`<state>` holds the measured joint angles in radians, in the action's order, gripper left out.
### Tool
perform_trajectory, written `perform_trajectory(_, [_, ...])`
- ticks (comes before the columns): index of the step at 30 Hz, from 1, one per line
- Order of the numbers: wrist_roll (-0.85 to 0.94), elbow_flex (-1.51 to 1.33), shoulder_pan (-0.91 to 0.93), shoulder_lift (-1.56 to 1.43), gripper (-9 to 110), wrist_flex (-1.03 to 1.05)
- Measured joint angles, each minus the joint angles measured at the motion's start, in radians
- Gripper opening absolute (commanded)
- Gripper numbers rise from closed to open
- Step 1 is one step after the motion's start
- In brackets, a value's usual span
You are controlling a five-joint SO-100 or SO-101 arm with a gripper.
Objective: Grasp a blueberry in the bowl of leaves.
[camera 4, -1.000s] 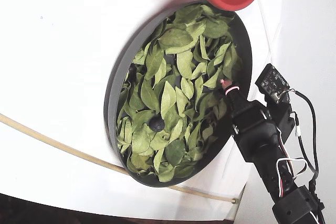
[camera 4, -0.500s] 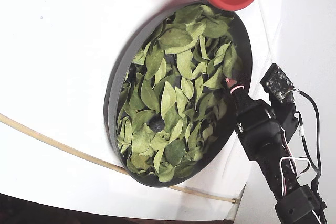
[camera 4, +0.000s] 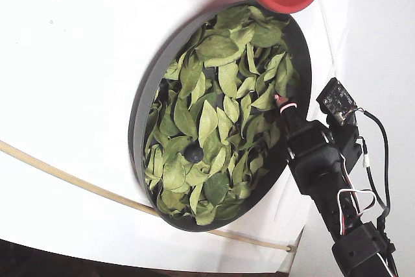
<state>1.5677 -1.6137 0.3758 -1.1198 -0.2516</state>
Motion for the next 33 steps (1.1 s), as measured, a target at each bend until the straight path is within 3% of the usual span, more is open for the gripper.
perform_trajectory(33, [-0.092, 0.051, 0.0, 0.063, 20, 0.0])
